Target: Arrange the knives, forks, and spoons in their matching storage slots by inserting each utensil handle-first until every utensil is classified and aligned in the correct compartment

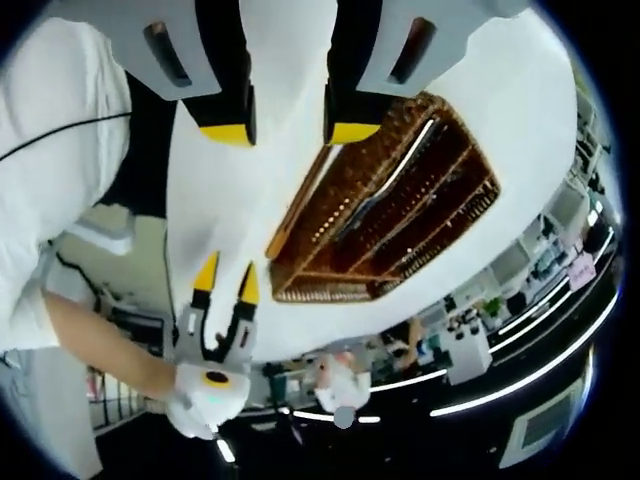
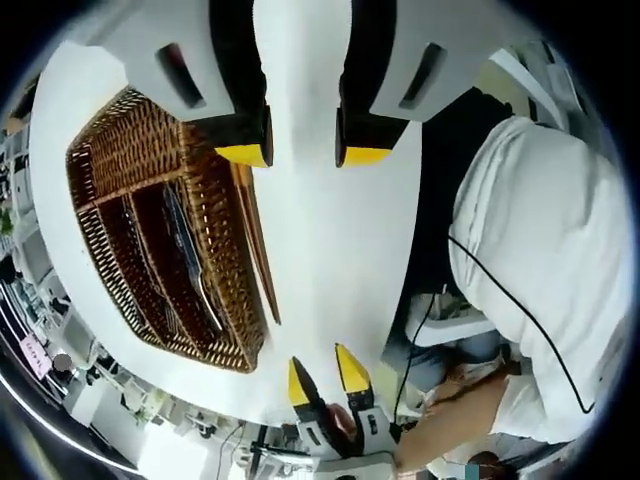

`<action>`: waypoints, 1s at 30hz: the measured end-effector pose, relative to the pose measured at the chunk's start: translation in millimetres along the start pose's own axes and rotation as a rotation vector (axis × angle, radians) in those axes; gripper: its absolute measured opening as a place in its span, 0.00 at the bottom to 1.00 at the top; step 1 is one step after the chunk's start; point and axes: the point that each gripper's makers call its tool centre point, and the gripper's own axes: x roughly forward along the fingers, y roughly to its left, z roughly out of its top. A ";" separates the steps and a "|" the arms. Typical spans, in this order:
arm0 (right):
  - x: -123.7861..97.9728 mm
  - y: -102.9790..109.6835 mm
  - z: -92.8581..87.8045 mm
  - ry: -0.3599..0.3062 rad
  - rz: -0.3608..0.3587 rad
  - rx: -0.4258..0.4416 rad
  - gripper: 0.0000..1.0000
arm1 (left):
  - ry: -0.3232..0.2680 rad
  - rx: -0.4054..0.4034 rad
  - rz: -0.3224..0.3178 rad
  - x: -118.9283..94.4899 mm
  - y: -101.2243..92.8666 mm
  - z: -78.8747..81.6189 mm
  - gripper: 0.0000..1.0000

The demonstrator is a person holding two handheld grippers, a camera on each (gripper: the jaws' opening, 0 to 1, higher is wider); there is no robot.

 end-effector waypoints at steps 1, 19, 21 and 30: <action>1.0 -2.8 -0.3 -0.002 0.000 0.008 0.26 | 0.002 -0.003 -0.003 1.0 -1.5 -2.4 0.25; 17.9 -22.0 -7.0 0.004 0.007 0.087 0.24 | -0.042 -0.045 -0.005 2.4 -4.7 -8.7 0.25; 20.5 -25.2 -9.3 0.012 0.004 0.100 0.24 | -0.048 -0.052 -0.009 3.1 -6.1 -9.9 0.25; 26.5 -35.6 -15.1 0.021 -0.014 0.141 0.25 | -0.048 -0.064 -0.014 3.4 -8.5 -16.3 0.25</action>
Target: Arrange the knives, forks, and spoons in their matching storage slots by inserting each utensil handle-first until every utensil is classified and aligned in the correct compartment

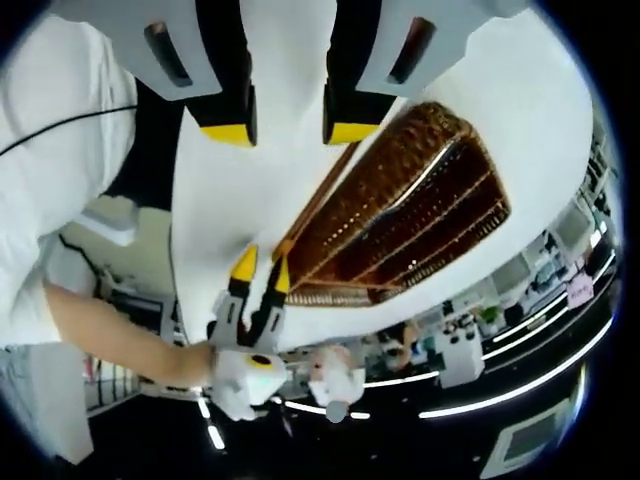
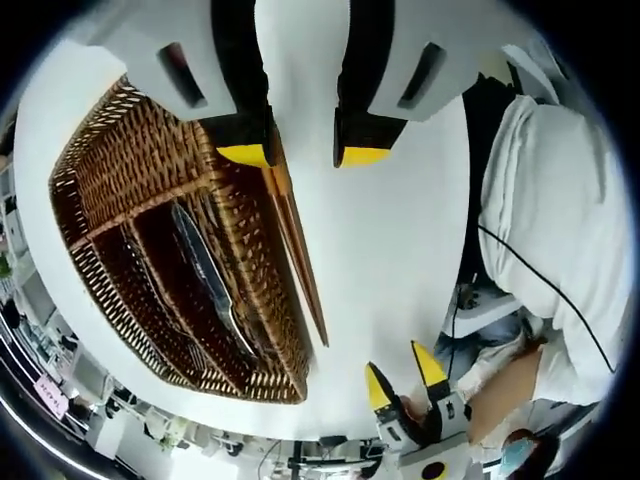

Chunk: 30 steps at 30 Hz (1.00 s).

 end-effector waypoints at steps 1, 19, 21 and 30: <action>0.7 -0.8 -0.4 -0.001 0.000 0.008 0.24 | -0.005 -0.006 0.000 -0.4 -0.1 -0.1 0.25; 6.7 -0.7 -8.7 0.027 0.012 0.026 0.22 | -0.030 -0.024 0.001 -2.9 -3.0 -0.6 0.25; 6.7 -0.1 -9.0 0.029 0.014 0.028 0.21 | -0.033 -0.029 0.000 -3.1 -3.9 -1.3 0.25; 10.4 2.2 -6.3 0.028 0.030 0.033 0.17 | -0.048 -0.041 -0.001 -4.2 -7.7 -3.6 0.25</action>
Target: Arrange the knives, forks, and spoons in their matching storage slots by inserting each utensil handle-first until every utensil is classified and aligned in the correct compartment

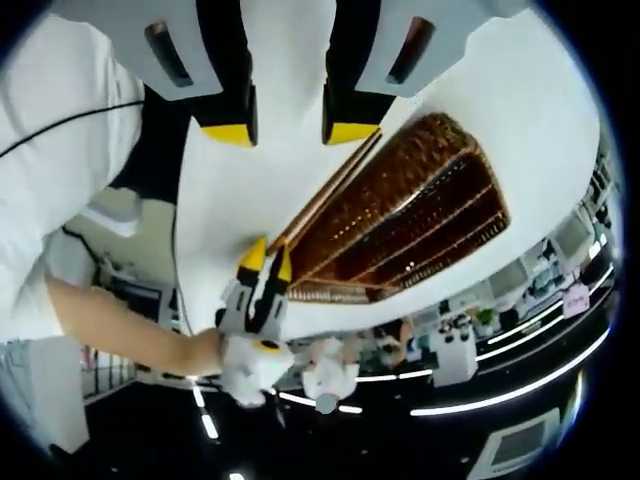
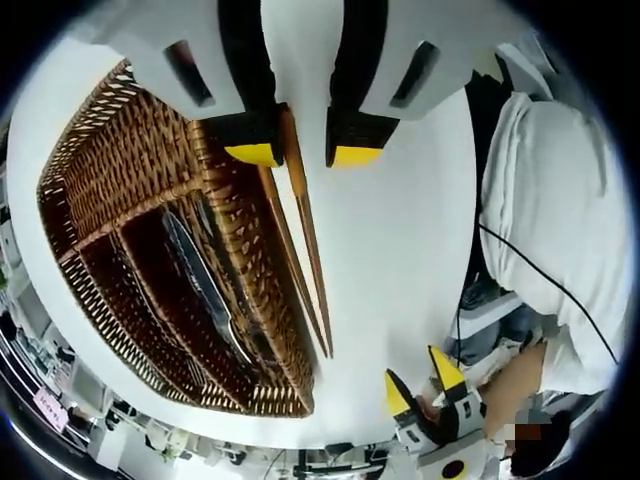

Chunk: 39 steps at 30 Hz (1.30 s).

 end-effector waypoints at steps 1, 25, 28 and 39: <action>0.1 0.1 0.2 0.000 0.001 0.000 0.17 | -0.001 -0.001 0.000 -0.1 -0.3 -0.1 0.25; 4.5 6.3 2.6 0.000 0.036 0.038 0.07 | -0.044 -0.028 -0.006 -1.8 -10.3 -6.3 0.24; 4.0 8.0 1.4 0.000 0.042 0.050 0.06 | -0.050 -0.031 -0.008 -1.3 -12.3 -5.9 0.24; 1.7 14.8 0.4 -0.034 0.078 0.074 0.06 | -0.073 -0.048 -0.021 2.5 -19.9 -2.8 0.24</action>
